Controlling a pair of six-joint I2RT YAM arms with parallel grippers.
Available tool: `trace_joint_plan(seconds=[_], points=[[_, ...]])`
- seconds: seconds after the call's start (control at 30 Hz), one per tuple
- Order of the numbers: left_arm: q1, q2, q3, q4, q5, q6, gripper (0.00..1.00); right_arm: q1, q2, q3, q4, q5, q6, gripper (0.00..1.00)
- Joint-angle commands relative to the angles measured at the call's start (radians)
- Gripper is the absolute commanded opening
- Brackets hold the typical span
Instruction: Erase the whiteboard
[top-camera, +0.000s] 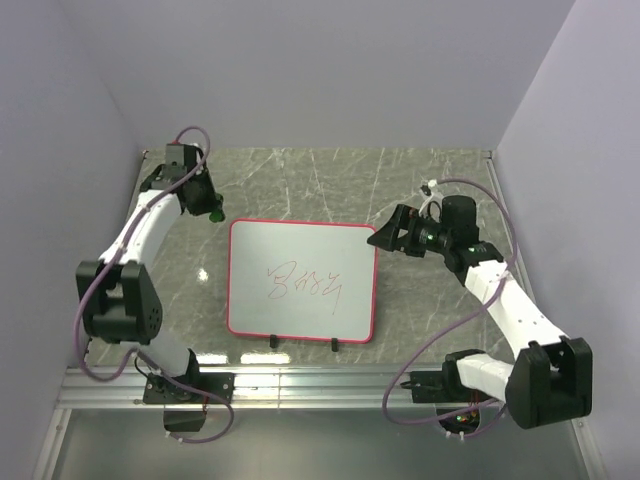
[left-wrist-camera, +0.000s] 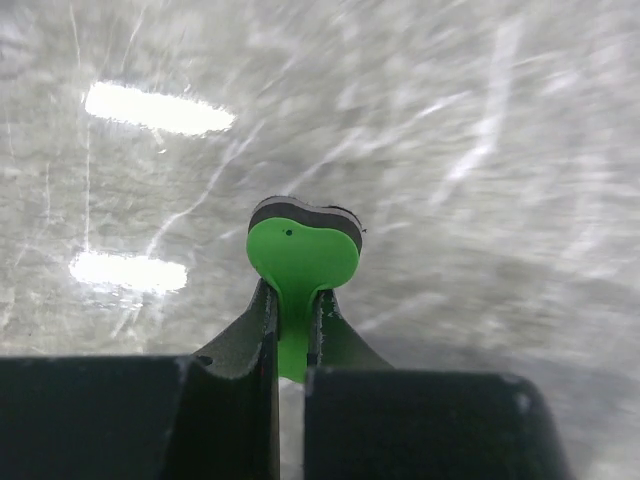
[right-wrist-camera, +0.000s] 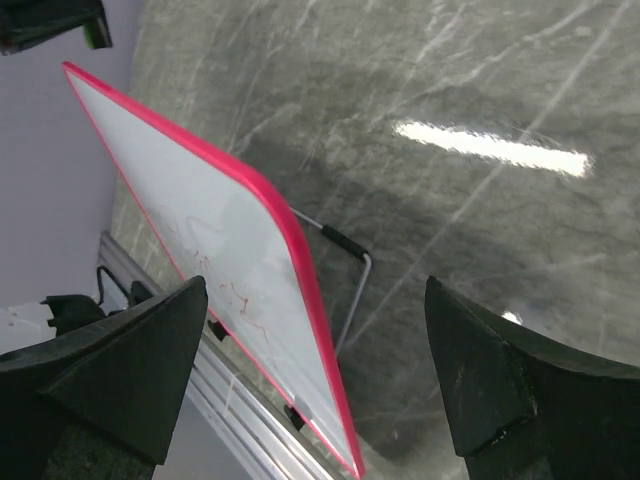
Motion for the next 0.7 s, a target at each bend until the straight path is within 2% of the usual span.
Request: trace_joint_plan(seconds=[0.0,0.17,0.23,0.27,0.33,0.37,0.43,0.47,0.53,0.67], points=[[-0.004,-0.115,0.007,-0.039,0.053,-0.055,0.00,-0.005,0.063,-0.010,0.202,-0.078,0.049,0.94],[-0.020,-0.192,0.016,-0.105,0.023,-0.066,0.00,-0.004,0.116,-0.048,0.357,-0.165,0.136,0.84],[-0.035,-0.210,0.006,-0.118,0.009,-0.070,0.00,-0.004,0.117,-0.071,0.420,-0.174,0.156,0.76],[-0.041,-0.221,-0.005,-0.115,0.000,-0.074,0.00,-0.005,0.123,-0.073,0.432,-0.178,0.170,0.65],[-0.055,-0.255,-0.045,-0.107,-0.002,-0.087,0.00,-0.004,0.131,-0.078,0.468,-0.193,0.184,0.54],[-0.055,-0.270,-0.056,-0.099,0.006,-0.095,0.00,-0.002,0.139,-0.078,0.463,-0.190,0.182,0.44],[-0.058,-0.278,-0.071,-0.099,0.013,-0.095,0.00,0.003,0.145,-0.076,0.458,-0.185,0.179,0.33],[-0.059,-0.281,-0.073,-0.102,0.016,-0.095,0.00,0.003,0.148,-0.076,0.457,-0.181,0.176,0.17],[-0.067,-0.293,-0.070,-0.115,0.007,-0.095,0.00,0.004,0.156,-0.081,0.468,-0.182,0.181,0.02],[-0.084,-0.316,-0.050,-0.142,-0.020,-0.098,0.00,0.013,0.171,-0.096,0.527,-0.204,0.219,0.00]])
